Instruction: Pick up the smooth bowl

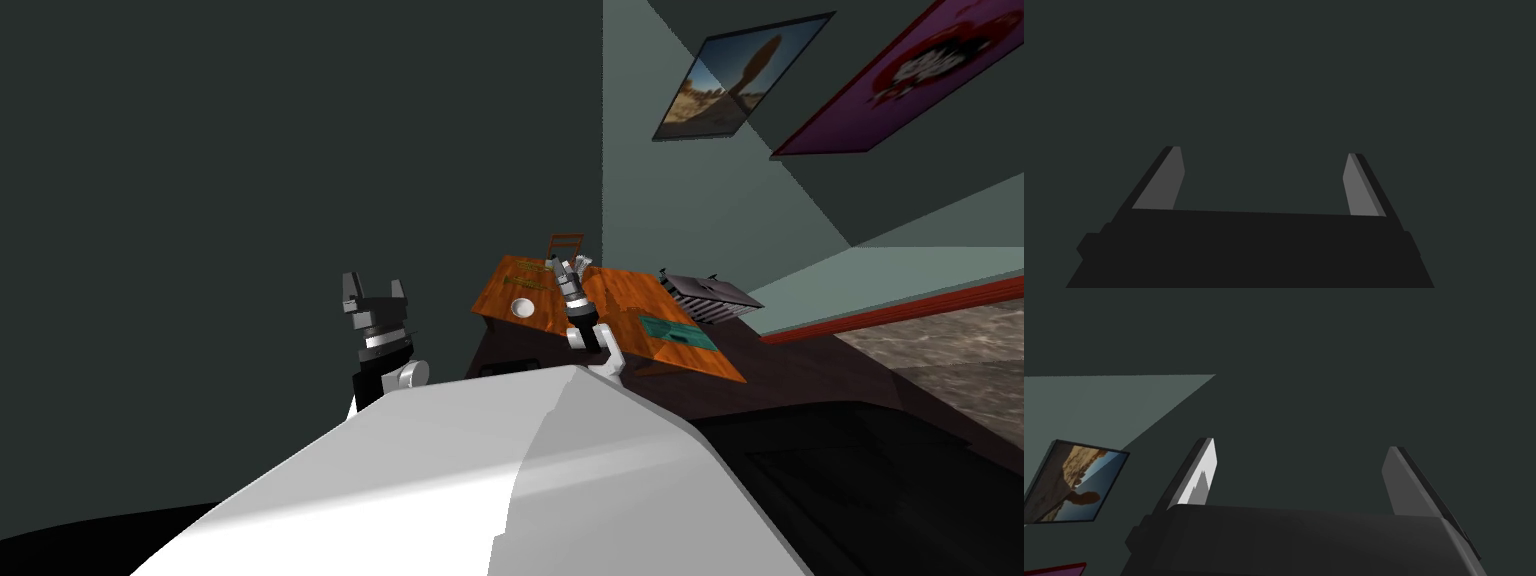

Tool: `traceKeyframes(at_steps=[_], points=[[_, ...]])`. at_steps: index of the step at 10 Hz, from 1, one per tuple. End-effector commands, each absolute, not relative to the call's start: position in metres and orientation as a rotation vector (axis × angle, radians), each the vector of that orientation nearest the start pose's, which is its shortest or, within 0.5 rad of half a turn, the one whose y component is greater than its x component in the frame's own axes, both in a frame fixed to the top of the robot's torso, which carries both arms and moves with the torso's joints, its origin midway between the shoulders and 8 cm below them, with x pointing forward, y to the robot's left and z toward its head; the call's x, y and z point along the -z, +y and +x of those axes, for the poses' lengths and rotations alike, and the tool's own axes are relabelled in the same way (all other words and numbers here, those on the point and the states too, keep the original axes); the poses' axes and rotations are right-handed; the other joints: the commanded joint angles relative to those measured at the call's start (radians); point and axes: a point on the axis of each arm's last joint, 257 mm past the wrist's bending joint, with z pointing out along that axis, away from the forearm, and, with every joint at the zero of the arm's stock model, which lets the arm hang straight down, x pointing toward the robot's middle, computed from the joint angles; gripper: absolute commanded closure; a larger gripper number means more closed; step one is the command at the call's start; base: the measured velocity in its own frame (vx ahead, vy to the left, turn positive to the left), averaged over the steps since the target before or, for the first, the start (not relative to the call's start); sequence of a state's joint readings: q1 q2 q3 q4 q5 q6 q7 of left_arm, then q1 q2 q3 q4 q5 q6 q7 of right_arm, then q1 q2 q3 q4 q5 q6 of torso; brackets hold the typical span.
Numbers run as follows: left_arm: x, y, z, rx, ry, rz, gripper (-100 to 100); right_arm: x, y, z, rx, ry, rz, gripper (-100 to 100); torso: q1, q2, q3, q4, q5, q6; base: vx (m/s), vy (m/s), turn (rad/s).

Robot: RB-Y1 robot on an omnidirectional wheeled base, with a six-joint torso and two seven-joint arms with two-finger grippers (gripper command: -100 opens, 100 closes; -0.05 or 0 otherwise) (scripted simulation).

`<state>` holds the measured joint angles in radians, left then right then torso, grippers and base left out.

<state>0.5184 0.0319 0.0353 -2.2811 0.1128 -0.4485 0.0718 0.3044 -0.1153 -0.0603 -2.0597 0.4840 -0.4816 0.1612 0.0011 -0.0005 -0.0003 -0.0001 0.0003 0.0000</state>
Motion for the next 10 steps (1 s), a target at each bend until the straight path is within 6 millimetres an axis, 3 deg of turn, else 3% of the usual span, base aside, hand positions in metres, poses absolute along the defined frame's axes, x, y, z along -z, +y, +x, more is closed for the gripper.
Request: traceKeyframes(at_steps=[1, 6, 10], points=[[-0.010, 0.305, 0.347, 1.383, 0.589, -0.783, 0, 0.042, -0.220, 0.422, -0.784, 1.046, 0.178, -100, 0.000, 0.000, 0.000, 0.000, 0.000, 0.000, -0.015, -0.025, -0.044], [-0.010, 0.305, 0.347, 1.383, 0.589, -0.783, 0, 0.098, -0.185, 0.442, -0.695, 1.206, 0.068, -100, -0.005, 0.002, 0.001, 0.000, -0.001, 0.000, -0.024, -0.065, 0.019], [-0.010, 0.305, 0.347, 1.383, 0.589, -0.783, 0, 0.160, -0.163, 0.453, -0.592, 1.359, -0.057, -100, -0.003, 0.001, 0.000, 0.000, -0.001, 0.000, -0.005, -0.030, 0.067]])
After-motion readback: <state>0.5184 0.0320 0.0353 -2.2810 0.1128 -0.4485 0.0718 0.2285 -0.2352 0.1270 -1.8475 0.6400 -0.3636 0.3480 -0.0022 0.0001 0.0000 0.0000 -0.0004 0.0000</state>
